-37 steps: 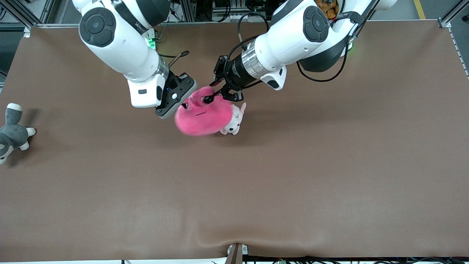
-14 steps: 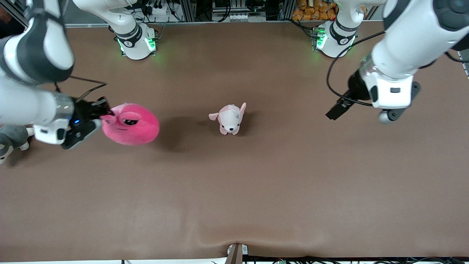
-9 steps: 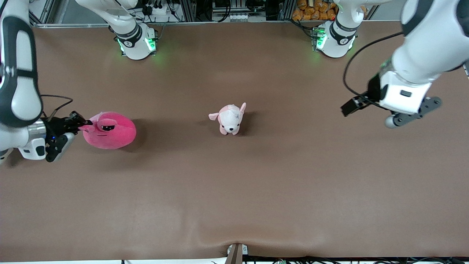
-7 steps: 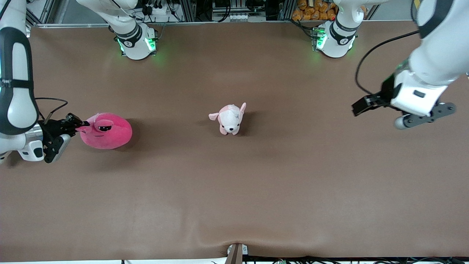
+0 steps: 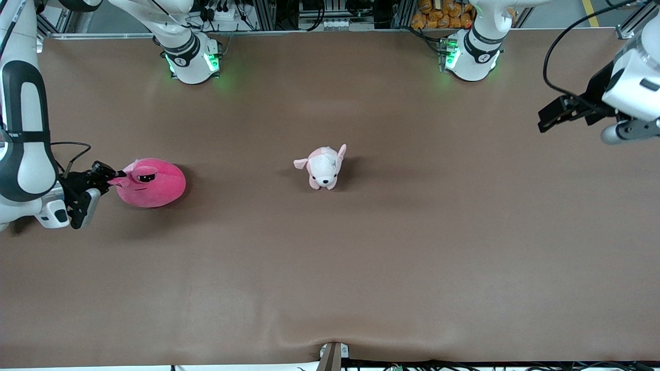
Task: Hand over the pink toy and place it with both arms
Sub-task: 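Lower the plush onto the table and open the right gripper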
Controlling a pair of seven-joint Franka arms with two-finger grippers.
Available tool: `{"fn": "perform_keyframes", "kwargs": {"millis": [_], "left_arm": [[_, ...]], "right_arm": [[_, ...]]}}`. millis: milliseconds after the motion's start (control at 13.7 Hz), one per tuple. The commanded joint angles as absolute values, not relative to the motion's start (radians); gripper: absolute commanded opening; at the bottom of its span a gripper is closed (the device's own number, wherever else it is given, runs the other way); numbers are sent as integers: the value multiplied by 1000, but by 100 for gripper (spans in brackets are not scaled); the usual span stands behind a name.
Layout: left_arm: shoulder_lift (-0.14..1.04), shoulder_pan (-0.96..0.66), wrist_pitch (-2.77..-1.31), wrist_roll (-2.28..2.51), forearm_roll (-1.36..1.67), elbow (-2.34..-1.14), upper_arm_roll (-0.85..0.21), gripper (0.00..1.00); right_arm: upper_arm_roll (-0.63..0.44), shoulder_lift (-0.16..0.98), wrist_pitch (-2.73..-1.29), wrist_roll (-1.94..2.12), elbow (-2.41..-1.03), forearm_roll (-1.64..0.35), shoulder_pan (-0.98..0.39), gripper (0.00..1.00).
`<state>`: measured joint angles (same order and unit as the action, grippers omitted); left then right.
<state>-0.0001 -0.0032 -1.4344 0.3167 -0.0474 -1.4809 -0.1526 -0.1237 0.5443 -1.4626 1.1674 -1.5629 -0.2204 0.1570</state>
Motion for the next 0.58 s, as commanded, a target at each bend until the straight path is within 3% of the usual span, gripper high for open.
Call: {"fn": "perform_keyframes", "kwargs": {"millis": [0,510], "left_arm": [[-107,-35,-1450,301,-57,-1607,-100,100],[-127,-68,-1431,301,-60,-1595,-49,100]], "right_arm": [[-104,543,-1440,1181,-1534,-213,173,100],[-100,480,-1399,1148,-1471,-206,100,100]]}}
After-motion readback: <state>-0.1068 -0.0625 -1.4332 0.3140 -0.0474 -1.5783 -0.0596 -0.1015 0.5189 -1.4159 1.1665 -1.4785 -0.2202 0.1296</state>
